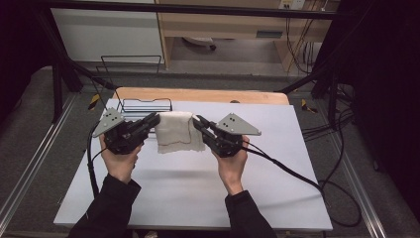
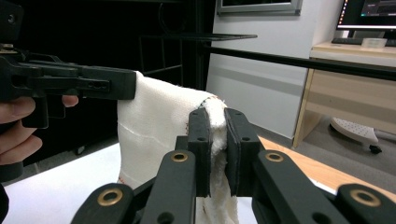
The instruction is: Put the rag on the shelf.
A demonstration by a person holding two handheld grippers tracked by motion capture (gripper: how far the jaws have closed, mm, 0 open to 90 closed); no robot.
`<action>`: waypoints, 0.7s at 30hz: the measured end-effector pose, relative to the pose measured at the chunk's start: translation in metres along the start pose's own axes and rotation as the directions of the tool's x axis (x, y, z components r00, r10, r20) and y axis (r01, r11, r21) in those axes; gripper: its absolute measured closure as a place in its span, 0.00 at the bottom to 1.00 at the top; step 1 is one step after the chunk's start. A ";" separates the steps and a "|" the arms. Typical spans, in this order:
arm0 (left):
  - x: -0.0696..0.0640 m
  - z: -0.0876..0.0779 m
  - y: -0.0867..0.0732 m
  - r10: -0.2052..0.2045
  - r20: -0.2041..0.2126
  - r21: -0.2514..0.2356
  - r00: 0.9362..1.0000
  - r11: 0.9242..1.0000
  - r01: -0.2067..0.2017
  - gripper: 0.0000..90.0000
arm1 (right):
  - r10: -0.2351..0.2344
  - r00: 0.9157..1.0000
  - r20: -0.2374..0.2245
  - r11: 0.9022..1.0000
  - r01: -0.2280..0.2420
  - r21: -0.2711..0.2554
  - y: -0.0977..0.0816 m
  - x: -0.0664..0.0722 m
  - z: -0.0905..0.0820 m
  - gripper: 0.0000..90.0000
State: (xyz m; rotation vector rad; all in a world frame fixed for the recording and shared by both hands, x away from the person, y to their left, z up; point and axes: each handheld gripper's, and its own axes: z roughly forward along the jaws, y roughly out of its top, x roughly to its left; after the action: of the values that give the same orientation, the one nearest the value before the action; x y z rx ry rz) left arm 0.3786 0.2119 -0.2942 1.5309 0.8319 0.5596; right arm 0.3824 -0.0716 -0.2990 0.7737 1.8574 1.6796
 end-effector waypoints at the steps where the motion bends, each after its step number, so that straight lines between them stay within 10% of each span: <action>1: 0.001 -0.001 0.001 -0.005 0.000 -0.006 1.000 1.000 0.005 0.92 | 0.001 1.000 -0.003 1.000 -0.001 -0.004 0.001 0.001 0.001 0.91; 21: 0.023 -0.020 0.029 0.018 -0.047 -0.079 0.999 0.997 -0.022 0.92 | -0.039 0.999 -0.015 0.998 0.038 -0.058 0.031 0.014 0.027 0.91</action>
State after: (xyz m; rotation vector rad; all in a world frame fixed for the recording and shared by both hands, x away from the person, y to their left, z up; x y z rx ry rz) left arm 0.3830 0.2422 -0.2651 1.4595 0.8208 0.6379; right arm 0.3937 -0.0405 -0.2705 0.6984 1.8149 1.7117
